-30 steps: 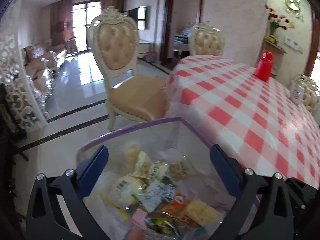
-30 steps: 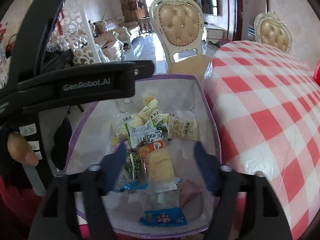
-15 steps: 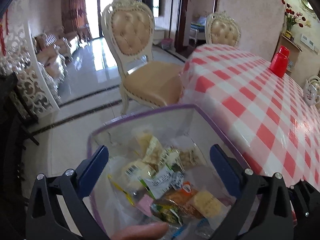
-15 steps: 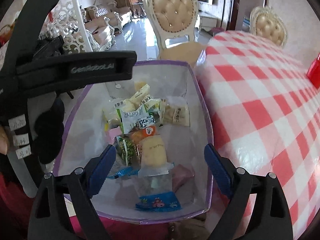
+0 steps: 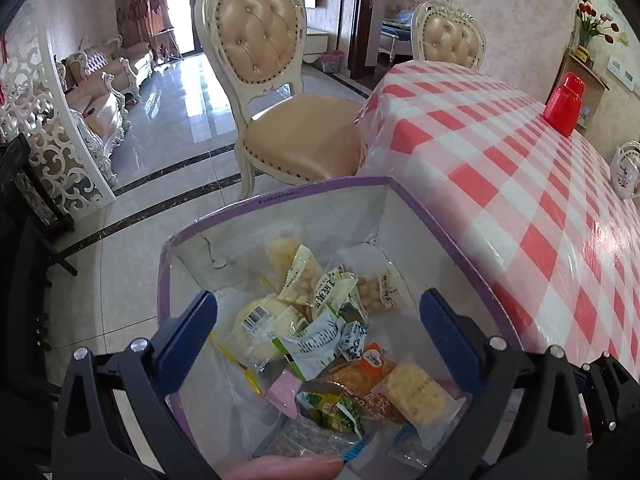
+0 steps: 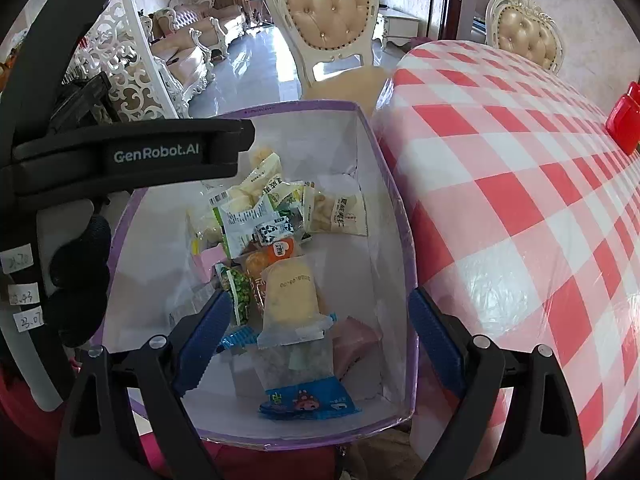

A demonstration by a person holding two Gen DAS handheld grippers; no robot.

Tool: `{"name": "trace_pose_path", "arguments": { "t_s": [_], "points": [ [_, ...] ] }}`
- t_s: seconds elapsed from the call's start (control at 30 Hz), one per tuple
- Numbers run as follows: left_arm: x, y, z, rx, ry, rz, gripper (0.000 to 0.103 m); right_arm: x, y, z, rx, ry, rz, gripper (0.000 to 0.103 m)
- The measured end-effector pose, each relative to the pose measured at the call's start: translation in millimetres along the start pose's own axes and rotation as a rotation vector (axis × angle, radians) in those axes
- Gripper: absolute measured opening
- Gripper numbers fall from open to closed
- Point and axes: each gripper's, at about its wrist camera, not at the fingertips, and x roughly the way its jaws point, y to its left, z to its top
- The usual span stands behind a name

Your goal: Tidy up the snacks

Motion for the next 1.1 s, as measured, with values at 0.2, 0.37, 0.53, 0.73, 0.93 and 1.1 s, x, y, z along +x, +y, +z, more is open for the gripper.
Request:
{"name": "trace_pose_path", "arguments": {
  "t_s": [0.2, 0.37, 0.53, 0.73, 0.93, 1.1],
  "points": [
    [4, 1, 1, -0.005, 0.018, -0.004, 0.101, 1, -1, -1, 0.001, 0.004, -0.001, 0.087],
    [7, 2, 0, -0.009, 0.029, -0.006, 0.101, 2, 0, -2, 0.002, 0.008, 0.000, 0.087],
    [9, 1, -1, -0.009, 0.039, -0.005, 0.101, 5, 0, -4, 0.002, 0.014, 0.001, 0.087],
    [10, 2, -2, -0.008, 0.047, -0.007, 0.101, 7, 2, -5, -0.004, 0.022, -0.007, 0.087],
    [12, 3, -2, -0.011, 0.057, -0.008, 0.101, 10, 4, -5, -0.008, 0.034, -0.016, 0.087],
    [13, 3, -2, -0.012, 0.058, -0.008, 0.101, 12, 6, -6, -0.015, 0.040, -0.018, 0.087]
  ]
}}
